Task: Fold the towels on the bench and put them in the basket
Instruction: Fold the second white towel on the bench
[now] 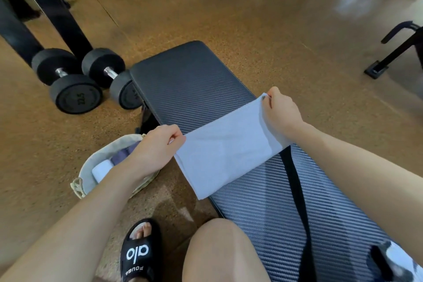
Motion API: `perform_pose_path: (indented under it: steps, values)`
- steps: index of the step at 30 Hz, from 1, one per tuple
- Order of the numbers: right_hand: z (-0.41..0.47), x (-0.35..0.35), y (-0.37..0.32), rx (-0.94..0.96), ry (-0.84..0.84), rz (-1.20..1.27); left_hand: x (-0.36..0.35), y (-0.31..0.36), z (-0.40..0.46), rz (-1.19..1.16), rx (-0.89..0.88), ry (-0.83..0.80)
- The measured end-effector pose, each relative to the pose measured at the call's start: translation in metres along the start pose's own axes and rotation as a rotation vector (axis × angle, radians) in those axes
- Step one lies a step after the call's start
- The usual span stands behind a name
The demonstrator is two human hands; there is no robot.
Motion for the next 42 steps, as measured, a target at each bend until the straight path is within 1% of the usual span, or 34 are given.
perform_pose_path:
  steps: [3,5,8,11,13,16,19,23,26,30,32,34,37,38,40,42]
  values:
    - [0.003,-0.003,0.000,0.015,0.021,-0.037,-0.001,0.001,0.001,0.028,0.013,0.012]
    - [0.006,-0.003,0.001,0.008,0.024,-0.014,-0.001,0.001,0.000,0.012,0.017,0.023]
    - [0.012,-0.003,0.007,0.031,0.031,0.088,-0.001,0.002,-0.002,0.013,0.023,0.051]
    - [0.018,-0.002,0.015,-0.016,-0.041,0.239,-0.001,0.000,-0.004,0.007,0.048,0.081]
    - [0.021,0.001,0.017,-0.038,-0.059,0.280,0.000,0.000,-0.005,0.003,0.048,0.092]
    - [0.026,0.007,0.019,-0.067,-0.015,0.359,0.000,0.001,-0.006,-0.031,0.054,0.094]
    - [0.029,0.011,0.016,-0.065,-0.003,0.413,-0.003,-0.002,-0.005,-0.135,0.088,0.054]
    - [0.041,0.018,-0.008,0.005,-0.028,0.335,-0.005,-0.006,-0.004,-0.171,0.114,-0.024]
    - [0.053,0.018,-0.033,0.055,-0.039,0.246,-0.006,-0.009,-0.007,-0.212,0.122,-0.052]
    - [0.072,0.010,-0.072,0.098,-0.059,0.115,-0.020,-0.010,-0.011,-0.340,0.173,-0.100]
    - [0.079,0.004,-0.095,0.126,-0.056,0.041,-0.027,-0.010,-0.014,-0.338,0.191,-0.101]
    - [0.084,-0.005,-0.119,0.181,-0.043,-0.032,-0.033,-0.008,-0.018,-0.335,0.193,-0.120]
    - [0.084,-0.023,-0.152,0.303,-0.049,-0.077,-0.038,-0.008,-0.024,-0.357,0.205,-0.176]
    - [0.079,-0.027,-0.160,0.343,-0.040,-0.087,-0.040,-0.009,-0.025,-0.358,0.214,-0.191]
    - [0.059,-0.027,-0.166,0.411,0.041,-0.082,-0.042,-0.011,-0.027,-0.383,0.216,-0.202]
    - [0.023,-0.022,-0.155,0.438,0.128,0.034,-0.042,-0.012,-0.027,-0.409,0.194,-0.196]
Point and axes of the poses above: each hand's wrist, its own z-axis towards the middle knuckle, its own x-axis out of the back of the hand, y = z × x, the point moved 6 cm from there along z, towards the middle knuckle, and after that the axes turned 13 degrees about -y, right-handed, at the moved point
